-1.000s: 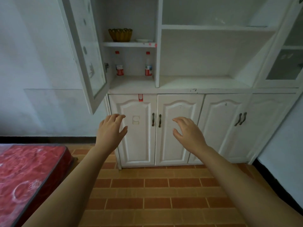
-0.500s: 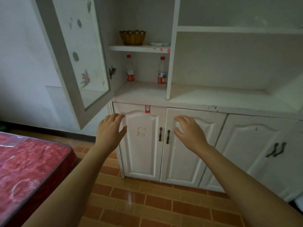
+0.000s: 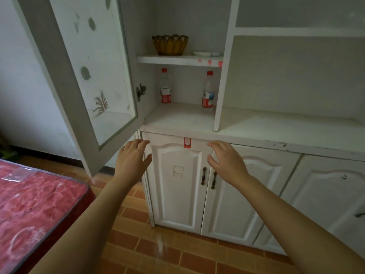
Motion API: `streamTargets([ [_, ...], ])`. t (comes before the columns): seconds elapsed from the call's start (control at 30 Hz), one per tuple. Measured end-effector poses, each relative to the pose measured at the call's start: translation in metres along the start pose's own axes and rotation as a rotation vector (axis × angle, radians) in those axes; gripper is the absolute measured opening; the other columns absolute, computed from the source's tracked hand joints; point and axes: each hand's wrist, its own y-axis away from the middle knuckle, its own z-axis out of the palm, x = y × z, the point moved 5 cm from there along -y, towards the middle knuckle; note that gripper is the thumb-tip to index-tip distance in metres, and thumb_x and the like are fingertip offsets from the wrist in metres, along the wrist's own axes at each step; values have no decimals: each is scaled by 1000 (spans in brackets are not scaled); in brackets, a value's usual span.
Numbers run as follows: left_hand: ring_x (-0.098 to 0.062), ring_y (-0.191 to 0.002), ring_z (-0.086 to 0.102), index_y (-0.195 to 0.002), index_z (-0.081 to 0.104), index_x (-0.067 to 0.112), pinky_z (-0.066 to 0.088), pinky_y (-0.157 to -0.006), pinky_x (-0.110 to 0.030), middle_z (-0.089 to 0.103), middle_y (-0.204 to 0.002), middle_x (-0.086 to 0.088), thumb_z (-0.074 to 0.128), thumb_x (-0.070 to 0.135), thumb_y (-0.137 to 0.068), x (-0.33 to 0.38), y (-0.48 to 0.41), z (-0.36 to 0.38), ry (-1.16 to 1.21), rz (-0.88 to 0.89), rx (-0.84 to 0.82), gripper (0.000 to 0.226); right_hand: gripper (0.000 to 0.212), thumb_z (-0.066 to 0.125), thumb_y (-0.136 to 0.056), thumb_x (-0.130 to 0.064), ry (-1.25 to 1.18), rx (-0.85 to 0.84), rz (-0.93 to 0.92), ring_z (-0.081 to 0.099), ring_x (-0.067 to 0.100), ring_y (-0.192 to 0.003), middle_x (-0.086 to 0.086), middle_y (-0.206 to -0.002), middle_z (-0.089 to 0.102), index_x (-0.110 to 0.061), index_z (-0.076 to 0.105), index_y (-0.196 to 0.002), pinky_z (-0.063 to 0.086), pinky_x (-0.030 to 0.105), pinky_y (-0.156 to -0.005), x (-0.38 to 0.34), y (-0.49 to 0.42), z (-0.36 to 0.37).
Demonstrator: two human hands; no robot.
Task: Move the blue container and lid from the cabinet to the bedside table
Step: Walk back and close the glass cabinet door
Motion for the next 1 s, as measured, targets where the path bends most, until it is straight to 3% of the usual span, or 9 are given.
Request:
streamTargets([
  [0.43, -29, -114, 53, -124, 51, 12, 44, -95, -44, 58, -125, -11, 60, 25, -85, -36, -11, -5, -44, -109, 101, 42, 38, 46, -91, -22, -67, -20, -197, 43, 23, -122, 7, -132, 52, -12, 46, -127, 37, 34, -101, -21, -73, 34],
  [0.6, -33, -112, 54, -122, 53, 10, 47, -91, -48, 58, -122, -15, 67, 18, -81, -41, 21, -31, -95, -212, 205, 44, 39, 46, -91, -21, -118, -66, -357, 43, 24, -123, 8, -134, 50, -11, 44, -129, 38, 38, -101, -49, -89, 41],
  [1.0, -38, -104, 57, -115, 58, 6, 49, -83, -45, 62, -115, -18, 70, 14, -76, -44, 120, -75, -315, -504, 251, 42, 37, 47, -90, -23, -266, -146, -701, 46, 26, -119, 8, -130, 54, -12, 46, -125, 41, 38, -96, -116, -65, 55],
])
